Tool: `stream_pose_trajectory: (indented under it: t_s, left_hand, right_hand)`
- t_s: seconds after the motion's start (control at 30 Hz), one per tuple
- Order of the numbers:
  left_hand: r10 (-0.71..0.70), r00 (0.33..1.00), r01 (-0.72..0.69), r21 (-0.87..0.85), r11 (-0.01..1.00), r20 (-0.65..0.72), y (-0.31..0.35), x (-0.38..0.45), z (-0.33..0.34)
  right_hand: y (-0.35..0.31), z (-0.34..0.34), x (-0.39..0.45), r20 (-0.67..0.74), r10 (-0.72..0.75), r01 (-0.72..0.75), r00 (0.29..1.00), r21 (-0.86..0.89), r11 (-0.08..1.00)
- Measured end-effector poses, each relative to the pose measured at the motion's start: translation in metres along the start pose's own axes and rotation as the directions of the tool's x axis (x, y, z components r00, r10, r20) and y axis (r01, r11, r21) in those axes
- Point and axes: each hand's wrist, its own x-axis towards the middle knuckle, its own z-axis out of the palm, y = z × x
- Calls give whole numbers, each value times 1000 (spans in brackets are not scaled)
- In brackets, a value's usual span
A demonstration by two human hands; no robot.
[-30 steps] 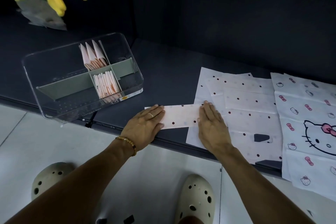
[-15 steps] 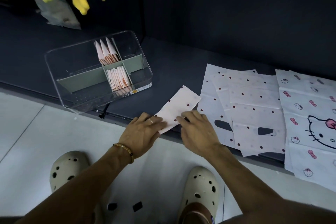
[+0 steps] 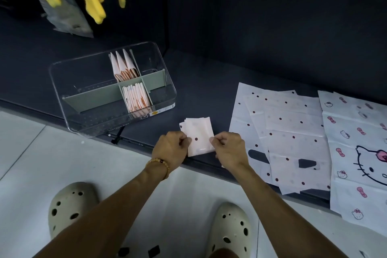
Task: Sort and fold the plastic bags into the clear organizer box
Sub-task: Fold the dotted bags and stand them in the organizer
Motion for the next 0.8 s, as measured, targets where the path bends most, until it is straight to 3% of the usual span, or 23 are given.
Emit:
stream_pose_trajectory:
  t_s: [0.13,0.3,0.37,0.47,0.6,0.7,0.8]
  left_hand:
    - [-84,995,90,133,987,-52,5,4,6]
    - [-53,996,72,304,950,-72,5,5,6]
    - [-1,994,42,364,930,-113,1,5,5]
    - [217,966,-125,476,871,-142,-8,6,4]
    - [401,913,-387,460,799,72,-18,8,5]
    - [414,907,-384,559,735,78,-25,5,6]
    - [368,930,-301,610,733,17,-23,1,8]
  right_hand:
    - [-4,3,8,0,64,-64,998,-39,997]
    - [-9,6,14,-8,27,-28,1000,-183,983]
    - [-10,8,14,-33,-8,0,999,-259,966]
    - [-9,14,13,-73,-105,67,992,-401,914]
    - [-8,19,15,-50,-229,167,972,-539,826]
    - [-9,16,15,-55,-298,218,953,-560,799]
    - [-4,11,10,-141,-447,305,883,-551,777]
